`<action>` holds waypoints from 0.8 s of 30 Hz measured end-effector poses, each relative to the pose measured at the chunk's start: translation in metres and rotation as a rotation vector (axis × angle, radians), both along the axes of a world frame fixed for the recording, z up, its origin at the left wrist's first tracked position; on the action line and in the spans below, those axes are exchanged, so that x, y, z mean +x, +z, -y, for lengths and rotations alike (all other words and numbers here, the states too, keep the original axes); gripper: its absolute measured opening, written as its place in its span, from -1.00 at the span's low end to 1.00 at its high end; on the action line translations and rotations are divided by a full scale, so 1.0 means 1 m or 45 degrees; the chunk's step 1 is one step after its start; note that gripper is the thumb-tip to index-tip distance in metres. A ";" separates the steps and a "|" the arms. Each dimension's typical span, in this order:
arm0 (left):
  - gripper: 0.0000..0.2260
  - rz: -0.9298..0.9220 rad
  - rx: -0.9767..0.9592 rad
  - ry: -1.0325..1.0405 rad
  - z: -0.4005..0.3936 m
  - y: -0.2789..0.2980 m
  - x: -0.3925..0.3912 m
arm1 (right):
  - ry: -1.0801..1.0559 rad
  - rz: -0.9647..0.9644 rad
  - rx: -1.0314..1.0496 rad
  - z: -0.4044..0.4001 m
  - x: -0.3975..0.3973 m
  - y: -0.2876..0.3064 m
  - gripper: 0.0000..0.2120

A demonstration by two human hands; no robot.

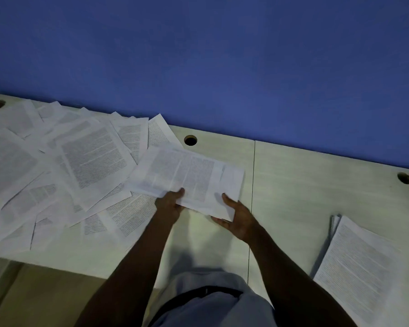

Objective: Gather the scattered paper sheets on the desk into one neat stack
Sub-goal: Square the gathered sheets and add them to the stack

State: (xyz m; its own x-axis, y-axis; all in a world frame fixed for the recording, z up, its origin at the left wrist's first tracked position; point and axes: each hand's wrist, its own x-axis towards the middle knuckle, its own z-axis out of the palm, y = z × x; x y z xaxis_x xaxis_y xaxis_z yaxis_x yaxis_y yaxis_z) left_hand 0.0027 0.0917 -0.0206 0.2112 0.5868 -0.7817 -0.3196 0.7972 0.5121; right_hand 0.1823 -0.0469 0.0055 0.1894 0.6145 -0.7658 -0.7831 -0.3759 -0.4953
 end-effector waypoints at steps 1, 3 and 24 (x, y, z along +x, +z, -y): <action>-0.67 0.060 0.007 -0.034 0.013 0.002 0.003 | -0.022 0.012 -0.003 0.003 -0.006 -0.003 -0.49; -0.55 0.114 0.045 -0.181 0.034 0.003 0.001 | -0.062 0.138 -0.053 0.006 -0.014 -0.005 -0.42; -0.56 -0.080 0.094 -1.011 0.006 0.023 -0.101 | 0.607 0.275 -0.024 0.073 0.041 -0.005 -0.48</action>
State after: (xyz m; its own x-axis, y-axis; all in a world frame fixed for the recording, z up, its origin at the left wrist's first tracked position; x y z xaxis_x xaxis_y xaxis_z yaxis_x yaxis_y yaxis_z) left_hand -0.0986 0.0861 0.0025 0.5441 0.3306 -0.7711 0.3604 0.7378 0.5707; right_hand 0.2234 -0.1202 0.0003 0.0467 0.6578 -0.7517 -0.4034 -0.6760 -0.6167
